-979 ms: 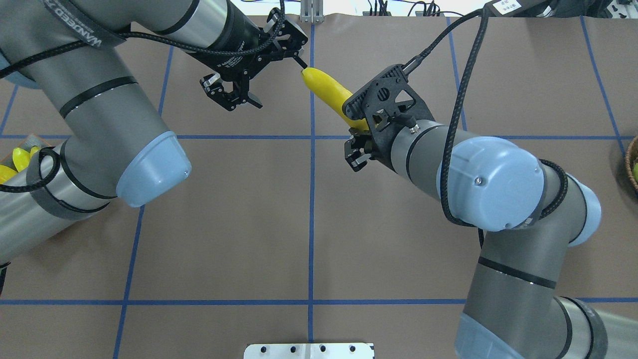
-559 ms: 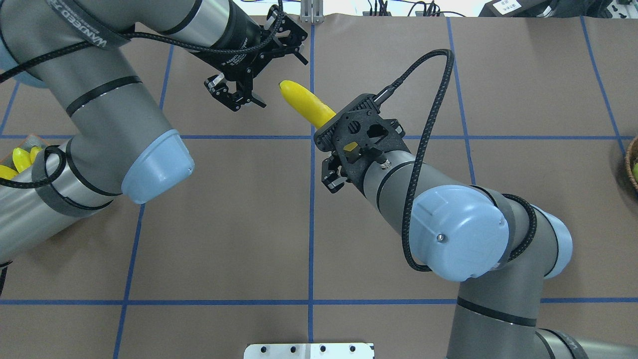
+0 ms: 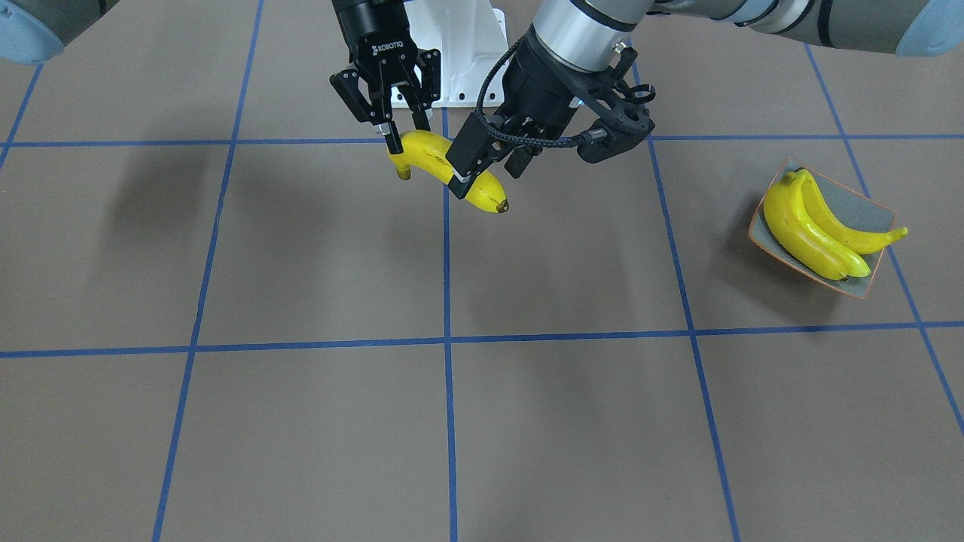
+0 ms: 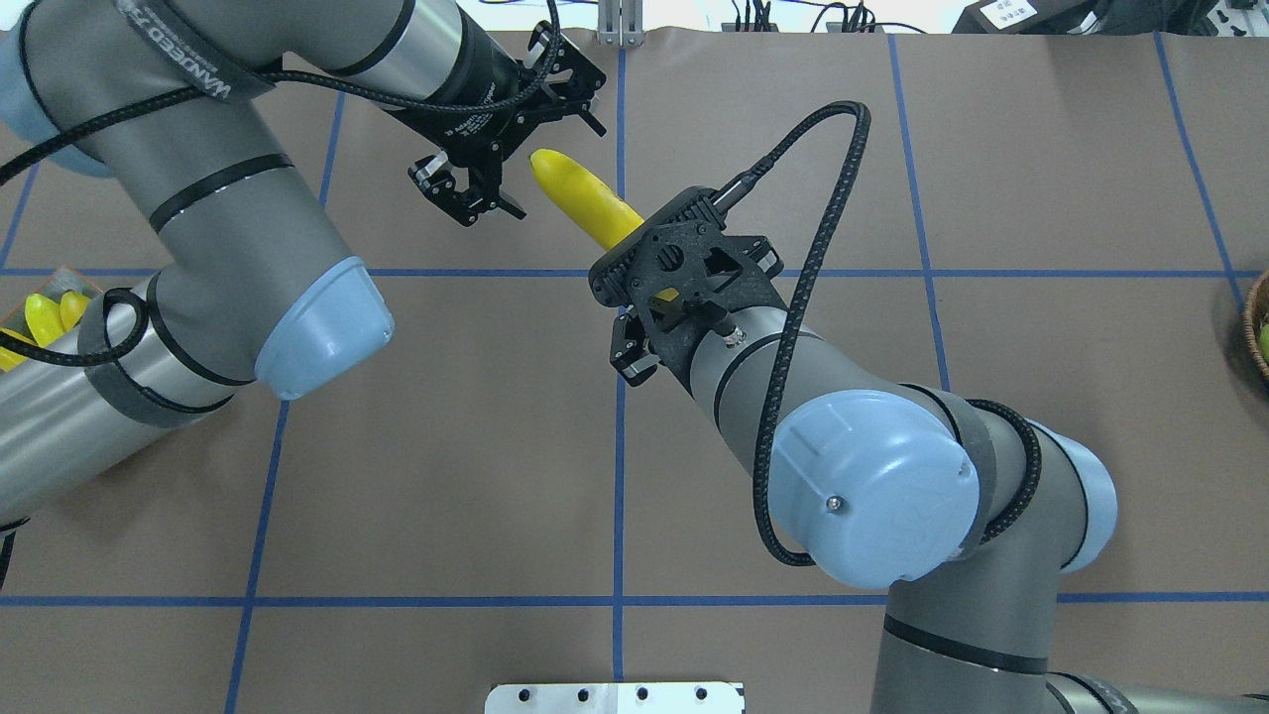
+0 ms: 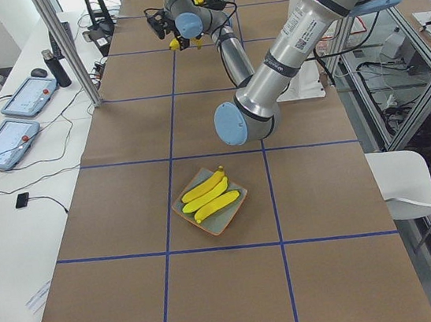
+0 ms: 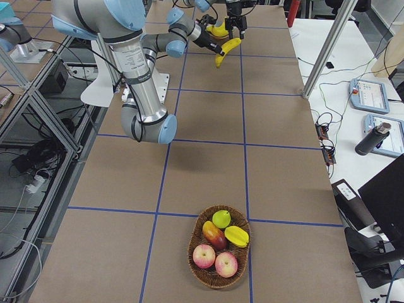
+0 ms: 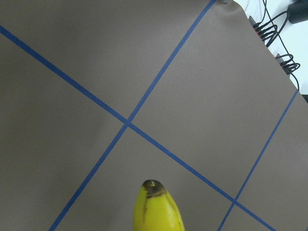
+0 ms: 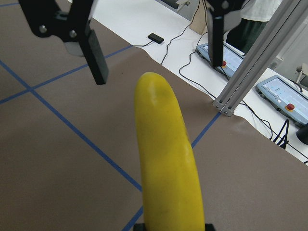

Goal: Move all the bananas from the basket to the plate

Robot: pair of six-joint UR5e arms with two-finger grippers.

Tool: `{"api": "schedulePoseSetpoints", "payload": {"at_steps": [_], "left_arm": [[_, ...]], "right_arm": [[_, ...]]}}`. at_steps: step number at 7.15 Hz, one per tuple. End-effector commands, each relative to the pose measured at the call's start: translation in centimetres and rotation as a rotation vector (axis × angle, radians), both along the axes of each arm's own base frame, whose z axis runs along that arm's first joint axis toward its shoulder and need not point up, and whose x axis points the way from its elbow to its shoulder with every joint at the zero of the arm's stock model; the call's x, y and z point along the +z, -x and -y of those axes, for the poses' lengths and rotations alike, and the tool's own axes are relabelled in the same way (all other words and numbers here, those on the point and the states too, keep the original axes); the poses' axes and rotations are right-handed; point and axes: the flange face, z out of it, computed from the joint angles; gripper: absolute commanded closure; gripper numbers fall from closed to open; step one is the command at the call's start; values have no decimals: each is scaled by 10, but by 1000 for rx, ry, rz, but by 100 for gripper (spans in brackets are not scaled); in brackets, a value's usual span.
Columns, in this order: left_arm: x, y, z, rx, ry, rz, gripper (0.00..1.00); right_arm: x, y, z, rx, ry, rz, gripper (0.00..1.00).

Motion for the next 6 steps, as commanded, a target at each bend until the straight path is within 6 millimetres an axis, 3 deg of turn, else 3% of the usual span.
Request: {"api": "schedulePoseSetpoints", "payload": {"at_steps": [1, 6], "left_arm": [[2, -1, 0, 5, -6, 4, 0], [-3, -6, -18, 34, -21, -12, 2]], "right_arm": [[-4, 0, 0, 3, -1, 9, 100], [-16, 3, 1, 10, -8, 23, 100]]}}
